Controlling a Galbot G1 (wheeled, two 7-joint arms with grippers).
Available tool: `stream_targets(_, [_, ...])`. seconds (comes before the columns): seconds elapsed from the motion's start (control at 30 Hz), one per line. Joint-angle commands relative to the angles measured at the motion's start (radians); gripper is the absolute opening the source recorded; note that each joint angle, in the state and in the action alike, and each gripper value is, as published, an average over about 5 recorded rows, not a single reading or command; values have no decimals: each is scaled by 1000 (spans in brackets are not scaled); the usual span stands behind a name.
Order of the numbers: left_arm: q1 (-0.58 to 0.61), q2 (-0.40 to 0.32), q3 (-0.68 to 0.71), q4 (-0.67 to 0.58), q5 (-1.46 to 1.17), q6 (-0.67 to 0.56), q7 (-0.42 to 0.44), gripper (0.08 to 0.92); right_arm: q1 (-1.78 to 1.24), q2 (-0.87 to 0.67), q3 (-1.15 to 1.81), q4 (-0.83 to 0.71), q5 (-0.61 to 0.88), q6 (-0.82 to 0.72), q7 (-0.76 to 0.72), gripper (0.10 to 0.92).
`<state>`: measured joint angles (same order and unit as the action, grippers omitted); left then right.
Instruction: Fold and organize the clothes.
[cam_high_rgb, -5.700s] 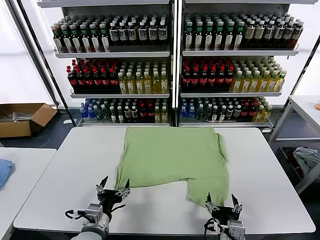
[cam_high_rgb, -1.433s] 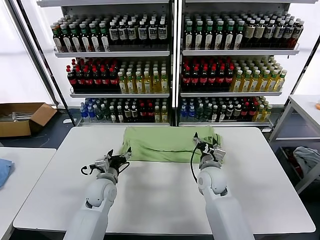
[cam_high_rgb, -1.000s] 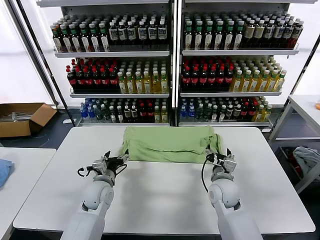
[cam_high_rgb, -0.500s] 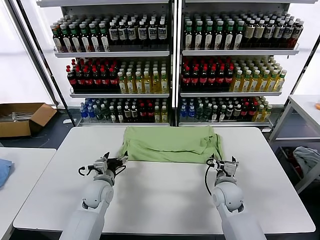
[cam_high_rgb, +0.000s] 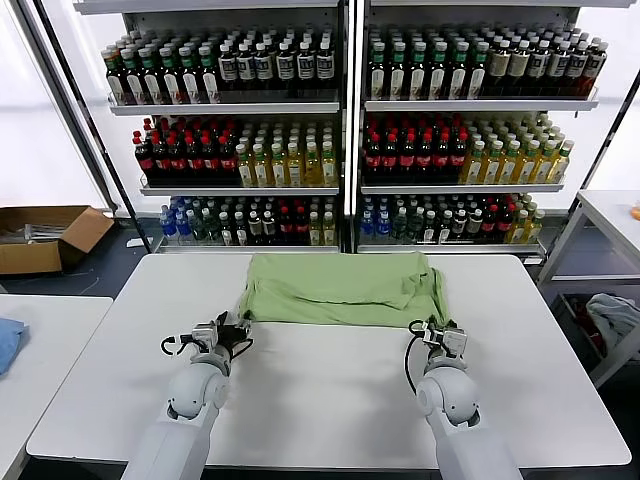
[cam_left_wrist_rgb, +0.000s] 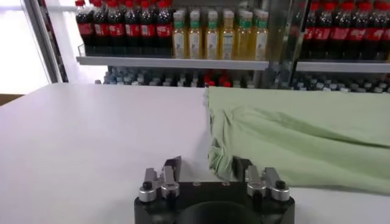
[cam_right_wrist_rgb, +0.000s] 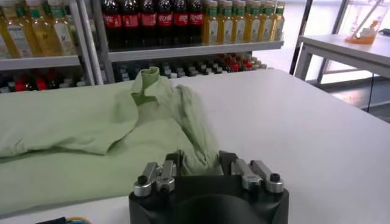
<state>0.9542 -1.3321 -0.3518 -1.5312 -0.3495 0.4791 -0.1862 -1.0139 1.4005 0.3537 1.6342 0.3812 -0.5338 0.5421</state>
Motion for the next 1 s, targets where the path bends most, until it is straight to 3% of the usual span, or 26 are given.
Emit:
stream_targets(0.03, [21,2,14,-5,34,-7,65,419,-31,12,-1,-3,4,-11,6,213])
stream_targets(0.17, [45,3,27,-23,68,-19,121,298,-45,11,0,7,3,-13,7,131])
stream_targets(0.37, [82,5,30,-55,82,-30,158,131,-73,17,2,33,0,-14,9,122])
stream_targets(0.47, [115,17,25,-97,78,-36,164,85,-108,22,9,82,-6,-20,11,122])
stream_targets(0.7, [247,66,-3,-273,59,-47,133,81,-223,18,25,284,-9,-41,32,122])
stream_targets(1.0, [536,135,-96,-577,24,-36,68,81,-508,20,7,562,-62,-44,65,122])
